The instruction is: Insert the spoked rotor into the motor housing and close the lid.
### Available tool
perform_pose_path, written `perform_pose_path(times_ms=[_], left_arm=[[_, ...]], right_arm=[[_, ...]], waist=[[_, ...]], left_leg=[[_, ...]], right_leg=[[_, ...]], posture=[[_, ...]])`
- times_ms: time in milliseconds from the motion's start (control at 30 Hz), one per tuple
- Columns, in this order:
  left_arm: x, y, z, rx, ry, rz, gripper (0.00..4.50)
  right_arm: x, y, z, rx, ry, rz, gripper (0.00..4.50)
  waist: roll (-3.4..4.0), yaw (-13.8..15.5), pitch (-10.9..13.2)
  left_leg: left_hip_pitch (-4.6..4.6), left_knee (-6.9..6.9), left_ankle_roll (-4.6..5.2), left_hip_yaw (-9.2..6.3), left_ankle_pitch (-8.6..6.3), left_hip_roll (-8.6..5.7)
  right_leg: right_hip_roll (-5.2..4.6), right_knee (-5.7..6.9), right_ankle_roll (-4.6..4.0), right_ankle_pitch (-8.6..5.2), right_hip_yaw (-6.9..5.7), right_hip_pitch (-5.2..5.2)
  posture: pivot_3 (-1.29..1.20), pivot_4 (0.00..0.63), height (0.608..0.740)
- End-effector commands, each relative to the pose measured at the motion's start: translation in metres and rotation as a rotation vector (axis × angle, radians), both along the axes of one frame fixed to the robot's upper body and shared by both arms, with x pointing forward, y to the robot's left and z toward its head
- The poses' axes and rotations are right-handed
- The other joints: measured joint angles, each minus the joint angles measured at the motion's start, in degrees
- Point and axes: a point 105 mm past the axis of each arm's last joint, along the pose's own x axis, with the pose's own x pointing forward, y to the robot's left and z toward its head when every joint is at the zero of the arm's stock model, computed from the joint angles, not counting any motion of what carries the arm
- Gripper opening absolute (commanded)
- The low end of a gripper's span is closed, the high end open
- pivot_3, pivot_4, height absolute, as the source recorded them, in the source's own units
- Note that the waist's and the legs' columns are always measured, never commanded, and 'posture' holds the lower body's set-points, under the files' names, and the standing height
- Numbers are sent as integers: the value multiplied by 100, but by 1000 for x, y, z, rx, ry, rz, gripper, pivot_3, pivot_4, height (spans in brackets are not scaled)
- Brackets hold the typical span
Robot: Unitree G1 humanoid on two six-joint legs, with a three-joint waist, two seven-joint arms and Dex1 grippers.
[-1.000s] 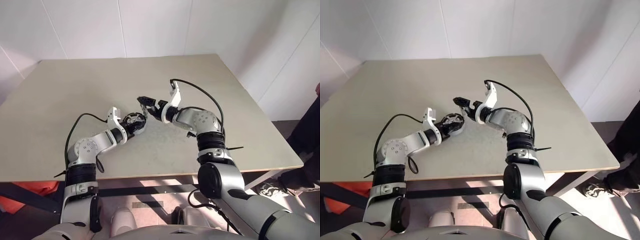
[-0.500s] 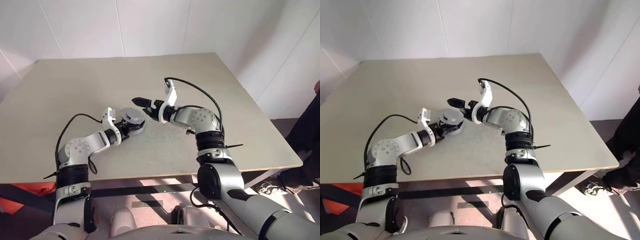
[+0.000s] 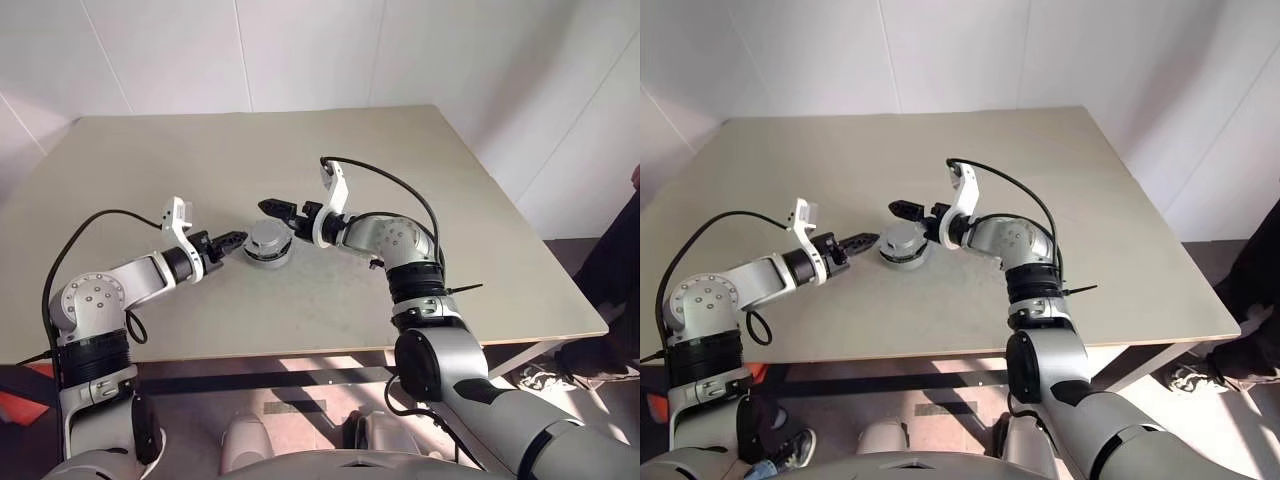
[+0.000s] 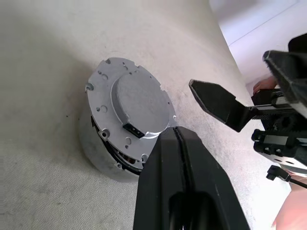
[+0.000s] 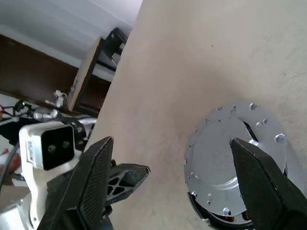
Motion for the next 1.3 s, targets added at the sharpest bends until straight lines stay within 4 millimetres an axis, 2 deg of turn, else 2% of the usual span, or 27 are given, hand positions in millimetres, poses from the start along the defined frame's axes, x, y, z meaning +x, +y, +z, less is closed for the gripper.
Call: perform_pose_path(times_ms=[33, 133, 233, 333, 500, 667, 800, 1100, 1300], left_arm=[[8, 16, 27, 51, -172, 78, 0], [14, 21, 23, 112, -206, 127, 0], [20, 28, 15, 284, -265, 163, 0], [22, 30, 10, 389, -330, 150, 0], [13, 20, -3, 461, -388, 9, 0], [12, 28, -5, 463, -417, -5, 0], [14, 32, -7, 437, -414, 27, 0], [10, 19, -20, 387, -382, 53, 0], [6, 16, -24, 380, -370, 62, 0]], right_arm=[[6, -7, 14, -215, -364, 15, 4379], [13, -16, 4, -465, -623, 27, 4379], [18, -22, 6, -550, -757, 24, 4379], [14, -19, 4, -580, -838, 60, 4379], [-5, -2, 4, -500, -855, 159, 4379], [-18, 14, -6, -468, -818, 227, 4379], [-10, 15, -15, -494, -788, 211, 4379], [12, 11, -18, -496, -711, 142, 4448], [7, 22, -10, -455, -724, 171, 4448]], waist=[[-3, 30, 0], [-5, 90, 1], [-7, 105, 3], [-8, 84, 3], [-11, 29, 1], [-12, -27, 2], [-11, -30, 2], [-10, -36, 2], [-10, -36, 3]], left_leg=[[-1, 0, 0, 0, 0, 0], [-2, 1, 2, -2, -1, 0], [0, 2, 2, -1, -1, 0], [2, 3, 2, -1, -1, 4], [0, 7, 8, -1, -4, 3], [3, 12, 16, -1, -9, 4], [17, 17, 27, -1, -15, 5], [19, 34, 34, -1, -19, 8], [10, 32, 37, -1, -21, 9]], right_leg=[[0, -1, -5, 3, -1, 0], [-3, -5, -4, 2, -3, 6], [-2, -2, 18, -11, -2, 4], [1, 1, 18, -11, -2, 3], [1, 1, -20, 11, 0, 4], [1, 7, -24, 13, 0, 5], [2, 13, -24, 13, 2, 12], [2, 17, -32, 18, 3, 13], [3, 16, -33, 18, 2, 10]], posture=[[0, 0, 740], [0, 0, 740], [0, 0, 740], [0, 0, 740], [0, 0, 740], [0, 0, 740], [0, 0, 740], [0, 0, 740], [0, 0, 740]])
